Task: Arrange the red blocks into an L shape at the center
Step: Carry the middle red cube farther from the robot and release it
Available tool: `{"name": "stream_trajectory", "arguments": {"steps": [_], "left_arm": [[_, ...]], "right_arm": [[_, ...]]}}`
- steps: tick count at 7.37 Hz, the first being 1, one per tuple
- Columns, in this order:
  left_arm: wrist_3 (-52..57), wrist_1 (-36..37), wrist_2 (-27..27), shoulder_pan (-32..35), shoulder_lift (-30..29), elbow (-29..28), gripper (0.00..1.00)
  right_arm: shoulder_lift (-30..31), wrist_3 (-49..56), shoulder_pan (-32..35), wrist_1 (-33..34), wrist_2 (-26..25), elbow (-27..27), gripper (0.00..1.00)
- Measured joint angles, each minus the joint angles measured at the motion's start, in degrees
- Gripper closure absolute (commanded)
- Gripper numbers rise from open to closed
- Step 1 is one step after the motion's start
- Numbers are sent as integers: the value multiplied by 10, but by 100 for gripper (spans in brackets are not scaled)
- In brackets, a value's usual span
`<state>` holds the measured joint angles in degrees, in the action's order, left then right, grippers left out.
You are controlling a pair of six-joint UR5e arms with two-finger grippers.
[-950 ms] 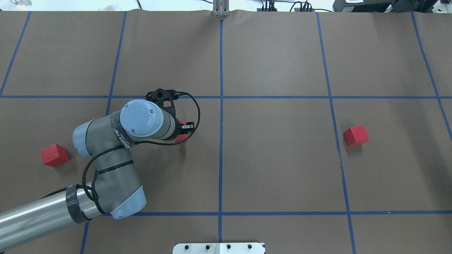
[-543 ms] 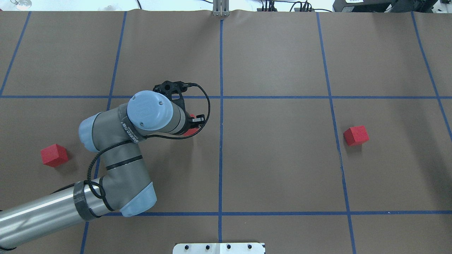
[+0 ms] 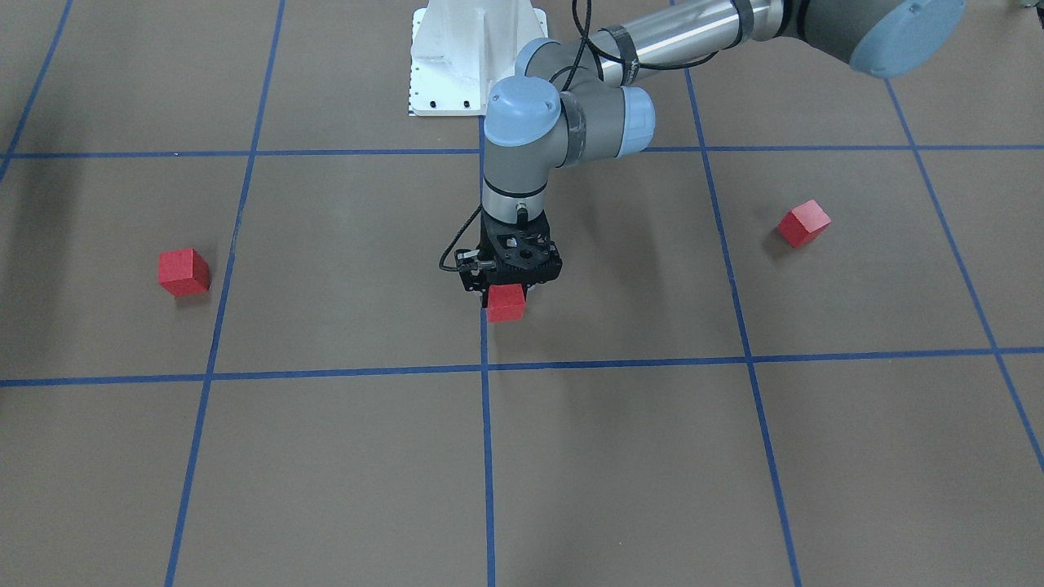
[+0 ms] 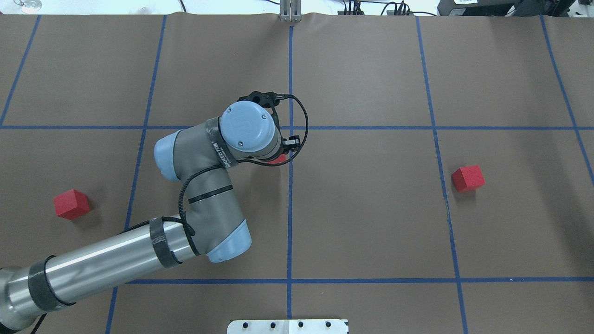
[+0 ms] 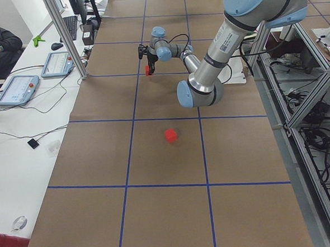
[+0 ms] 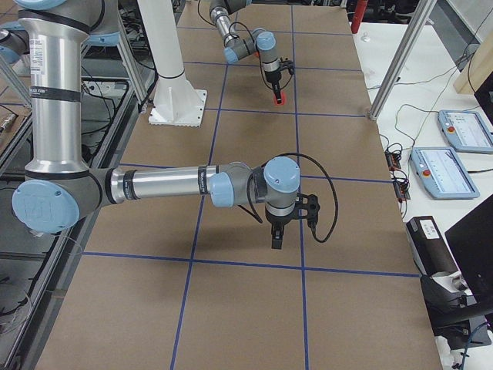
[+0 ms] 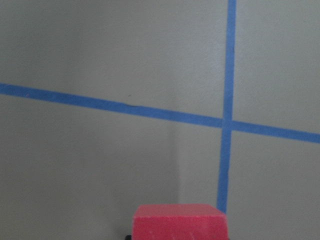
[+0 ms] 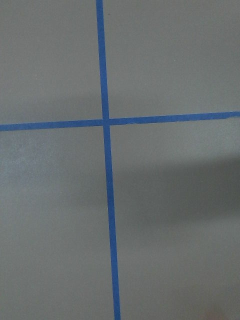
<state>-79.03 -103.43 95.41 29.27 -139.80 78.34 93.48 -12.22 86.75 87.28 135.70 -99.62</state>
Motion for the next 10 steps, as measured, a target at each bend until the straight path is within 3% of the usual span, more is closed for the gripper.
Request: {"name": "stream_trajectory", "arguments": {"steps": [5, 6, 8, 9, 10], "left_arm": [[24, -15, -12, 5, -45, -76, 100], [26, -16, -12, 4, -48, -80, 92], [29, -17, -12, -2, -51, -87, 25], [36, -17, -12, -3, -51, -89, 2], [50, -16, -12, -3, -51, -91, 1]], "right_arm": [[0, 0, 0, 0, -1, 0, 1], [0, 0, 0, 0, -1, 0, 1], [0, 0, 0, 0, -1, 0, 1], [0, 0, 0, 0, -1, 0, 1], [0, 0, 0, 0, -1, 0, 1]]}}
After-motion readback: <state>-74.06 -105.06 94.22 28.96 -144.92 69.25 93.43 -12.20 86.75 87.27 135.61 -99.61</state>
